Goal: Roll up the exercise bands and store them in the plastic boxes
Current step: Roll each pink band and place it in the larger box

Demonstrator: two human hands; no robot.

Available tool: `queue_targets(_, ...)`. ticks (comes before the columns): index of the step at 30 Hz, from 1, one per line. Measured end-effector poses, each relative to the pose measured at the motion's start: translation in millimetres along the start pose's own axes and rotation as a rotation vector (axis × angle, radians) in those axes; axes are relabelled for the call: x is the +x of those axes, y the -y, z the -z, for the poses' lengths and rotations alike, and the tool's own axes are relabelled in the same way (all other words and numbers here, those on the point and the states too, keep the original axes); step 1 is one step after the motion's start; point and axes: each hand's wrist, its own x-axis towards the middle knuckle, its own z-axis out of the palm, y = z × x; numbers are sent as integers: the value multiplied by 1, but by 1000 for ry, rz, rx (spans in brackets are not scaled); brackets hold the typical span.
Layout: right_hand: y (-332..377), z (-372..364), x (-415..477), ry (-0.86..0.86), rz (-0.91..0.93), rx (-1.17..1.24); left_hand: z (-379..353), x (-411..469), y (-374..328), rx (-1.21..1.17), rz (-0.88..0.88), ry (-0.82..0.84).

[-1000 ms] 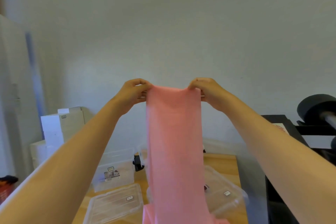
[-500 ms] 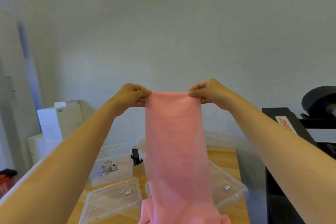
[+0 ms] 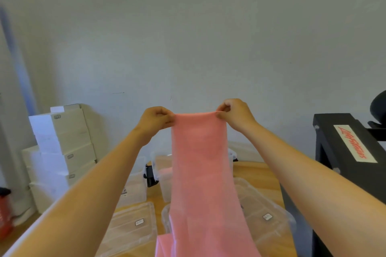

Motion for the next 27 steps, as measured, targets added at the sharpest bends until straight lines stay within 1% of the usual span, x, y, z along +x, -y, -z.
queue_targets(2, -7, -1, -2, 88, -17, 11, 2, -3, 9, 33, 10, 39)
queue_targets(6, -31, -1, -21, 286, -116, 76, 4, -24, 35, 100, 105, 176)
queue_targets(11, -55, -4, -63, 530, -195, 149, -5, -74, 65, -1, 237, 276)
queue_targets(12, -57, -3, -73, 595, -221, 162, -6, -86, 69, -14, 278, 307)
queue_targets(15, -59, 1, -98, 858, -338, 178, -11, -116, 78, 1, 394, 415)
queue_targets(16, -60, 2, -105, 930, -380, 185, -13, -124, 81, 20, 427, 444)
queue_targets(17, -62, 1, -110, 963, -407, 184, -14, -130, 84, 47, 449, 460)
queue_targets(23, -85, -28, -123, 877, -428, 91, -19, -132, 117, 199, 460, 429)
queue_targets(27, -114, -59, -123, 703, -405, 64, -32, -121, 150, 292, 403, 378)
